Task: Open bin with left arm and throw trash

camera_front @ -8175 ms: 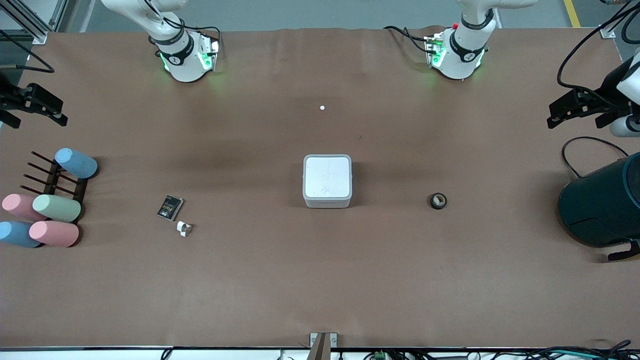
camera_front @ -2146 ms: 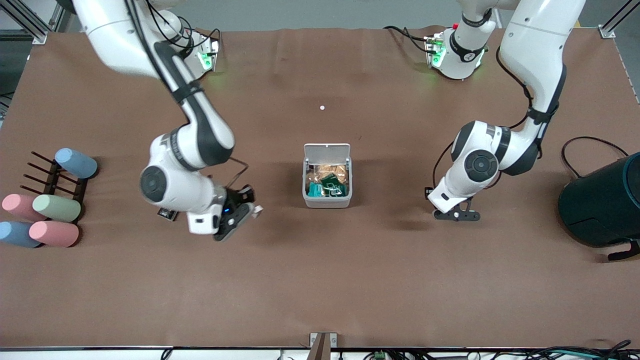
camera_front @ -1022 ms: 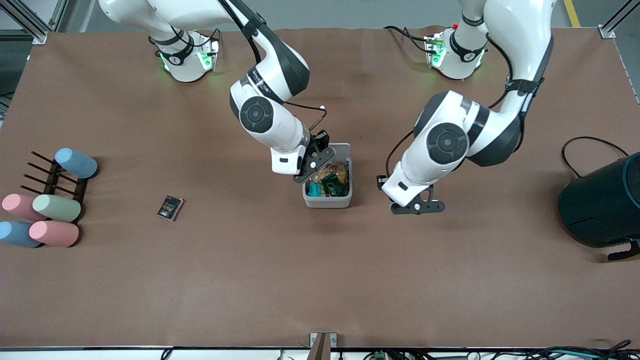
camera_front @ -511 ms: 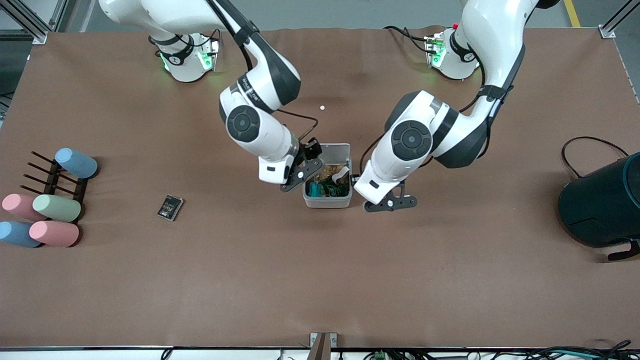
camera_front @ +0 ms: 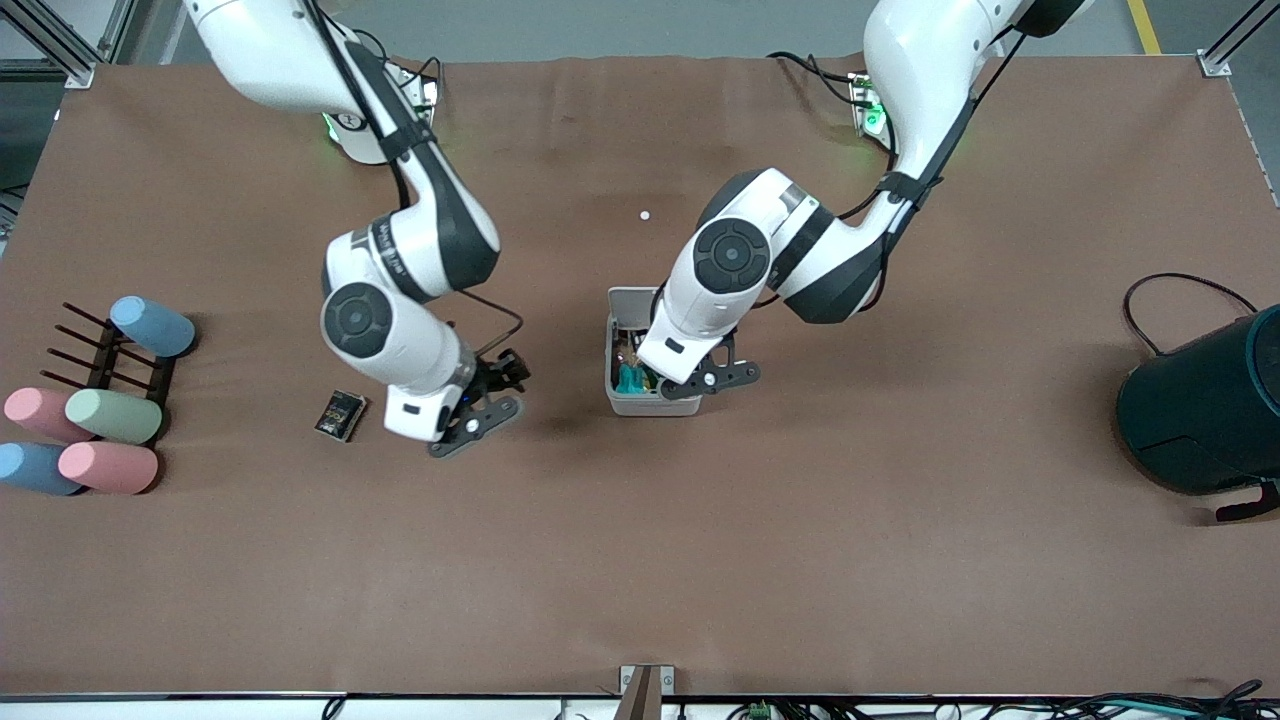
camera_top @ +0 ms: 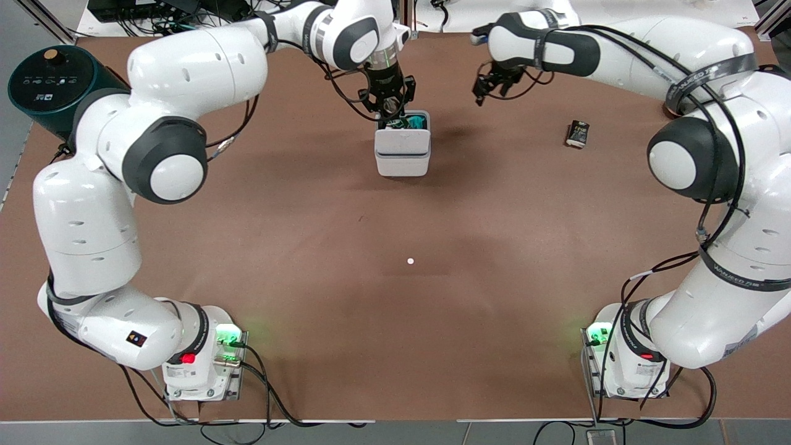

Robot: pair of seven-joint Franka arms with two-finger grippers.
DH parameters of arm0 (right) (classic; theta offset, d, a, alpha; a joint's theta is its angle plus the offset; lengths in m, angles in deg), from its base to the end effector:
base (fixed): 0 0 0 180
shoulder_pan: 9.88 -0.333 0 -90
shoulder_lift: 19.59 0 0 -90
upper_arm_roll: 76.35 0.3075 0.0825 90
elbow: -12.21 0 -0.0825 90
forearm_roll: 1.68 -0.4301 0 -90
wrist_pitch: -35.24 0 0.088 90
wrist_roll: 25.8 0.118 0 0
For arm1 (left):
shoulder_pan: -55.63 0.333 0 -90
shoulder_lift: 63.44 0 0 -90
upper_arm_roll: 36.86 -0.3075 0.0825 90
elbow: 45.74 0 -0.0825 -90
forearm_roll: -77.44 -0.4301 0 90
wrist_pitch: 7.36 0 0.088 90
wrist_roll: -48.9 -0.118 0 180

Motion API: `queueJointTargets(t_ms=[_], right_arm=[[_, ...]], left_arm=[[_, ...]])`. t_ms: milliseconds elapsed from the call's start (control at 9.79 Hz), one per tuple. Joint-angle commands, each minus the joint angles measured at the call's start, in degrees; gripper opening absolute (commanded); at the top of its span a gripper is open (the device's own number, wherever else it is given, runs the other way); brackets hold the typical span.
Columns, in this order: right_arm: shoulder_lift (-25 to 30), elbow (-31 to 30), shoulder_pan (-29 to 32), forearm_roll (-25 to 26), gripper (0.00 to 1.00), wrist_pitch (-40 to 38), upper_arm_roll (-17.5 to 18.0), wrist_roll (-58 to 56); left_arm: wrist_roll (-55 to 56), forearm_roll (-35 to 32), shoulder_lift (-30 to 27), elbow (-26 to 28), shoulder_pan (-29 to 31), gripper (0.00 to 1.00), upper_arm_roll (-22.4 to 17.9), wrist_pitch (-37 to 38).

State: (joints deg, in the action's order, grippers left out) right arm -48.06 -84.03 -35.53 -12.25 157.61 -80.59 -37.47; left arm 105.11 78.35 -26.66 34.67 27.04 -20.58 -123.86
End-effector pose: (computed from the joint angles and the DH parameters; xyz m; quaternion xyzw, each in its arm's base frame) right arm 0.6498 0.2694 0.2666 -0.9690 -0.2390 0.0241 0.0573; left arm 0.5612 -0.5092 0.3031 0.9874 0.1291 -0.0667 0.0625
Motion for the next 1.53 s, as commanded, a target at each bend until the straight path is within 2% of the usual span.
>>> queueJointTargets(t_ms=[0,102,204,409,511,613,715,818,920,1124,1328,1431], right_arm=[[1.2,-3.9,3.9,5.0,0.90,0.4,0.9,-0.4],[1.1,-4.6,5.7,5.6,0.92,-0.1,0.9,-0.4],[1.0,-4.8,7.4,5.6,0.92,-0.8,0.9,-0.3],[-0.5,-4.9,9.8,6.3,0.92,-0.5,0.2,-0.3],[-1.1,-4.8,11.3,8.3,0.94,-0.3,0.1,-0.3],[-1.3,-4.8,12.5,13.2,0.95,-0.3,0.2,-0.4],[-1.8,-5.0,13.3,15.0,0.96,-0.1,0.2,-0.4],[-2.2,-6.6,15.1,15.3,0.97,1.1,0.2,-0.5],[-2.2,-8.3,16.6,15.4,0.98,2.9,0.2,-0.5],[-2.2,-13.2,18.2,15.4,0.98,9.6,0.2,-1.7],[-2.3,-14.2,20.6,15.0,0.97,10.9,0.5,-1.7],[-2.5,-14.3,20.8,14.4,0.95,11.2,0.5,-1.6]], left_arm=[[2.0,0.1,2.3,-1.9,-1.3,0.68,-0.7,-3.4],[1.8,-0.3,2.2,-2.0,-1.5,0.77,-1.0,-4.3],[1.7,-1.2,2.2,-2.0,-1.6,1.00,-1.0,-4.3],[1.6,-1.7,0.9,-2.0,-0.6,1.00,-1.1,-3.4],[-0.6,-2.7,-1.7,-1.9,1.5,1.00,-1.5,-0.2],[-7.5,-3.8,-4.3,-2.0,5.2,1.00,-1.2,7.1],[-14.7,-3.8,-8.3,-1.9,9.4,1.00,-1.3,12.5],[-19.9,-4.2,-13.0,-1.6,14.4,1.00,-1.4,17.9],[-25.4,-4.3,-15.4,-1.6,17.6,1.00,-1.5,22.2],[-33.0,-4.2,-20.0,-1.6,25.0,1.00,-1.2,25.3],[-41.8,-3.4,-24.4,-1.7,32.0,1.00,-1.1,28.9],[-42.8,-3.0,-26.5,-1.7,34.0,1.00,-1.0,31.0]])
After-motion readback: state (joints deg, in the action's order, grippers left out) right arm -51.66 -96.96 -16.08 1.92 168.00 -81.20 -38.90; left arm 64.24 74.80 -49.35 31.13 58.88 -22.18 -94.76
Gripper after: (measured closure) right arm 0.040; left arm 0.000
